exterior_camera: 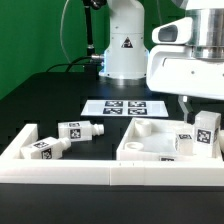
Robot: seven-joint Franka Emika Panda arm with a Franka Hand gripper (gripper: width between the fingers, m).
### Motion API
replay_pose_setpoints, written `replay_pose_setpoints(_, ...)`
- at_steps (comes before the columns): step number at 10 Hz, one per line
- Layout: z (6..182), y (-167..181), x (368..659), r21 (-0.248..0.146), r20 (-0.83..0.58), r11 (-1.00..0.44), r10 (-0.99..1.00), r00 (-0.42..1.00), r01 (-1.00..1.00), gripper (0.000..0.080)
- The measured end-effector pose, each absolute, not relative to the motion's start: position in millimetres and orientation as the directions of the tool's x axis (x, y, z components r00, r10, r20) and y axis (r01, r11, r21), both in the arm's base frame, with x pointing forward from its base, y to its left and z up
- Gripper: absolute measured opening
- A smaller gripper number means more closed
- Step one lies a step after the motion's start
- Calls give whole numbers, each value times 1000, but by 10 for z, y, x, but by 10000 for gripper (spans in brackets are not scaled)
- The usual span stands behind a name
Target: Assemble one leg
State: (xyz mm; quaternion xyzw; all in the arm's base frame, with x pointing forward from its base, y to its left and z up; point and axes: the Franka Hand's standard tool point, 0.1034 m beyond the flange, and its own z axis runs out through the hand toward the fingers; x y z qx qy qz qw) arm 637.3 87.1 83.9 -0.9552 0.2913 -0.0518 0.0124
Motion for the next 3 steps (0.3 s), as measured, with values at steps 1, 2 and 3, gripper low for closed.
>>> replay_pose_setpoints(1,962,867,6361,-63,95,-845,-535,840,-531,620)
replay_pose_setpoints(2,1052,860,6327,-70,98,-851,-525,846,-520,620)
replay_pose_setpoints(3,1013,857,6313,-66,95,-850,-526,845,-522,641)
